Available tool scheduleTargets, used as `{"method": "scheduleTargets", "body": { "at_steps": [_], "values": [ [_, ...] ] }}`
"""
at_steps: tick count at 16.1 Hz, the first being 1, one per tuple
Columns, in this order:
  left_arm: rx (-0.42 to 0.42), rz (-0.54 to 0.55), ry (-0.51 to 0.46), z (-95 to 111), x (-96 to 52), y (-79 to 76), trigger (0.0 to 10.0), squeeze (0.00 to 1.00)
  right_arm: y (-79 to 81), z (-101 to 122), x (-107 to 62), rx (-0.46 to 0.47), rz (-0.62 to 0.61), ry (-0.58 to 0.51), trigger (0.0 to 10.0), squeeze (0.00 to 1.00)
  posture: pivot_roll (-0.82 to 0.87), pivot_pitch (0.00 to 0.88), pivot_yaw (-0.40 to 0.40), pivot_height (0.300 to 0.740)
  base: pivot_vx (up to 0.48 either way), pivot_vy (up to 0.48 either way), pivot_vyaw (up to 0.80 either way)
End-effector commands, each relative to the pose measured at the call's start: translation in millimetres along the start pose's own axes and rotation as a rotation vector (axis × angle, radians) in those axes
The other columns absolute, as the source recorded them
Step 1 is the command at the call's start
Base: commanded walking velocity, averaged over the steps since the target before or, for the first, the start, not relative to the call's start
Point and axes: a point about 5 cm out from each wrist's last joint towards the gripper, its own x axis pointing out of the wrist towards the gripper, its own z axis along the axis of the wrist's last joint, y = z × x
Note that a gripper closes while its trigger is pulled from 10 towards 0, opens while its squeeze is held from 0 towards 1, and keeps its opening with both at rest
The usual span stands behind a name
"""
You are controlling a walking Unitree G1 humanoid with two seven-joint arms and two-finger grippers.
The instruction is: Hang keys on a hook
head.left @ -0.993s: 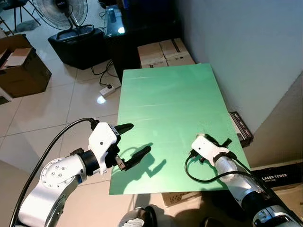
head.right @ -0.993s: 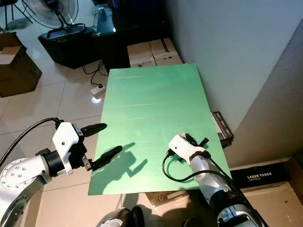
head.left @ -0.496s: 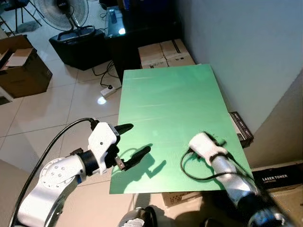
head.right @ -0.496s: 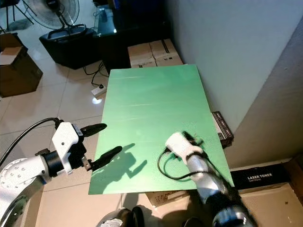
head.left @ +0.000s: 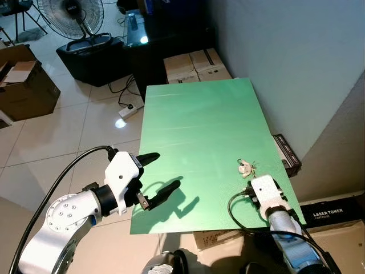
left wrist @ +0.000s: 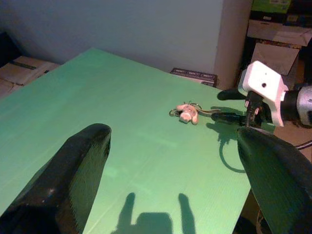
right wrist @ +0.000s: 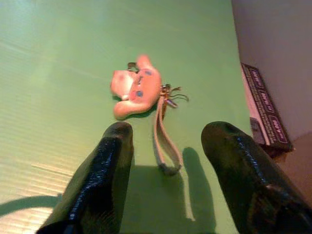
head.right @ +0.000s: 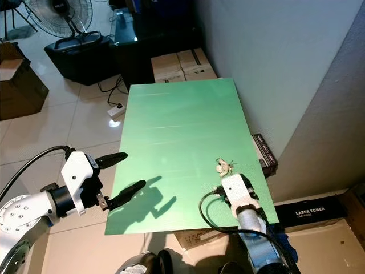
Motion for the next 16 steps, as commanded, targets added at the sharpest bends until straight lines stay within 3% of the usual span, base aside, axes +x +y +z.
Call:
{"method": "scheduleTargets", "body": {
  "at_steps": [1,2,3,4,9,15,16],
  "values": [
    [0.013,-0.012,-0.003,2,-2.2,0.2,10.0,0.0,0.6,4,3.8,0.029,0.041,-0.013,10.0,1.0,0.13,0.091,0.181,0.74,0.0,0.0,0.0],
    [0.013,-0.013,-0.002,2,-2.3,0.3,10.0,0.0,1.5,4,4.5,0.033,0.066,-0.007,10.0,1.0,0.13,0.091,0.184,0.74,0.0,0.0,0.0],
    [0.014,-0.016,-0.001,2,-2.4,0.3,10.0,0.0,2.8,4,5.3,0.03,0.108,-0.009,10.0,0.78,0.13,0.089,0.187,0.74,0.0,0.0,0.0],
    [0.015,-0.019,0.0,2,-2.0,0.5,10.0,0.0,-2.3,3,8.5,0.0,0.103,-0.006,10.0,0.0,0.13,0.094,0.19,0.74,0.0,0.0,0.0],
    [0.02,-0.026,0.009,4,-4.4,1.3,10.0,0.0,-21.0,-4,20.1,-0.018,0.083,0.06,10.0,0.0,0.15,0.103,0.199,0.74,0.0,0.0,0.0],
    [0.025,-0.032,0.018,4,-6.1,0.9,10.0,0.0,-8.7,-13,18.8,0.074,0.221,0.09,10.0,0.0,0.16,0.11,0.203,0.74,0.0,0.0,0.0],
    [0.022,-0.037,0.018,5,-6.5,0.4,10.0,0.0,-7.9,-13,18.8,0.098,0.221,0.09,7.5,0.0,0.16,0.11,0.203,0.74,0.0,0.0,0.0]
  ]
}}
